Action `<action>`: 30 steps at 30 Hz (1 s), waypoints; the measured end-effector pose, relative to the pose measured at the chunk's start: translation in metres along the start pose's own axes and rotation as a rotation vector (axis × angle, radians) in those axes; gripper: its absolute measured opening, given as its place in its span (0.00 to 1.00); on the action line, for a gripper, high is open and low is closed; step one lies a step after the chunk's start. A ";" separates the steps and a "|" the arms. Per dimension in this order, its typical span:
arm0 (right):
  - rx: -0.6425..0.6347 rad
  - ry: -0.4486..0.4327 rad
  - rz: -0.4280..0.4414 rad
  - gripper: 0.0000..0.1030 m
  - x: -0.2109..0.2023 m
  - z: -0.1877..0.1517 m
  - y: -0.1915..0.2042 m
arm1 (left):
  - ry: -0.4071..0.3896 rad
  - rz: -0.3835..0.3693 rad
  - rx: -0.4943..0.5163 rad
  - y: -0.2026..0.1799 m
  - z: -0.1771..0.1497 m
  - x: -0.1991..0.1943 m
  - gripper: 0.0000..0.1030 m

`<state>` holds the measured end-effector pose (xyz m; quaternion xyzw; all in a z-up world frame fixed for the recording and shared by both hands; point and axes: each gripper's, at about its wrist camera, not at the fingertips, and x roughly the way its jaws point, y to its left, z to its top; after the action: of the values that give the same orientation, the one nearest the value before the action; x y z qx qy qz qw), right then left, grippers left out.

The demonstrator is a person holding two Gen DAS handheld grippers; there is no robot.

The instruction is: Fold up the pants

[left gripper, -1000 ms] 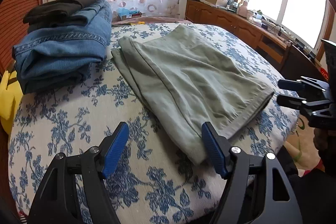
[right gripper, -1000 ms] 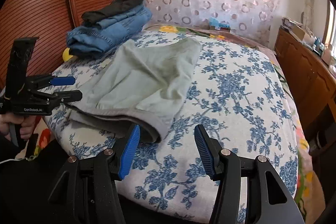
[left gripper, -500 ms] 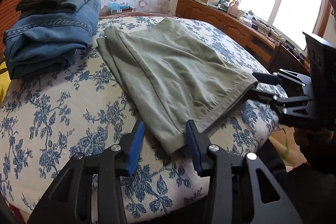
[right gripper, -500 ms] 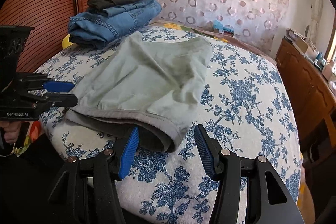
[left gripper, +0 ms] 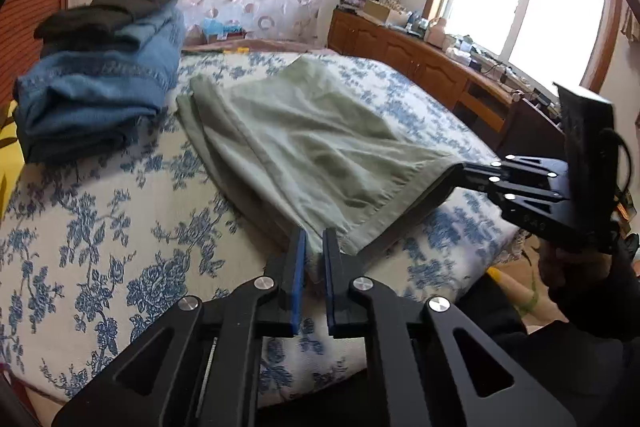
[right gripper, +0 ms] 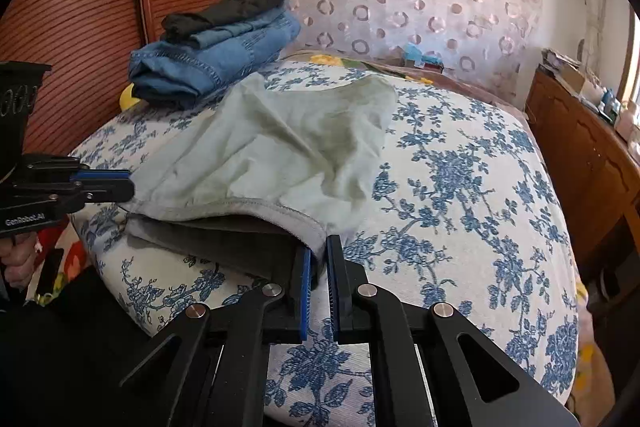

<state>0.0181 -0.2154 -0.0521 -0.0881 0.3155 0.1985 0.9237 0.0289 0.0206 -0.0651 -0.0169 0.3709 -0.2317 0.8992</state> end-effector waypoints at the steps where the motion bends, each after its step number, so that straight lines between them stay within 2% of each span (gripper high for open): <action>1: 0.012 -0.004 0.002 0.07 -0.002 0.000 -0.003 | -0.004 -0.003 0.006 -0.003 0.001 -0.003 0.09; 6: 0.065 -0.005 -0.002 0.07 -0.005 -0.006 -0.014 | 0.017 -0.030 0.025 -0.014 0.001 -0.005 0.07; 12: 0.081 0.030 0.007 0.07 -0.001 -0.014 -0.017 | 0.075 0.018 0.021 -0.008 -0.011 0.008 0.07; 18: 0.081 0.021 0.022 0.08 -0.011 -0.010 -0.016 | 0.061 0.035 -0.003 0.001 -0.010 0.006 0.08; 21: 0.078 -0.002 0.026 0.10 -0.021 -0.007 -0.016 | 0.046 0.054 -0.005 0.003 -0.007 0.005 0.25; 23: 0.075 -0.023 0.030 0.12 -0.030 -0.005 -0.017 | 0.032 0.057 -0.010 0.007 -0.002 0.005 0.51; 26: 0.068 -0.053 0.023 0.21 -0.038 0.001 -0.018 | 0.010 0.053 -0.019 0.012 0.006 0.008 0.66; 30: 0.061 -0.062 0.008 0.38 -0.031 0.009 -0.019 | -0.022 0.084 -0.027 0.019 0.018 0.017 0.66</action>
<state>0.0089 -0.2393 -0.0253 -0.0527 0.2930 0.1952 0.9345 0.0592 0.0278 -0.0669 -0.0160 0.3645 -0.1888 0.9117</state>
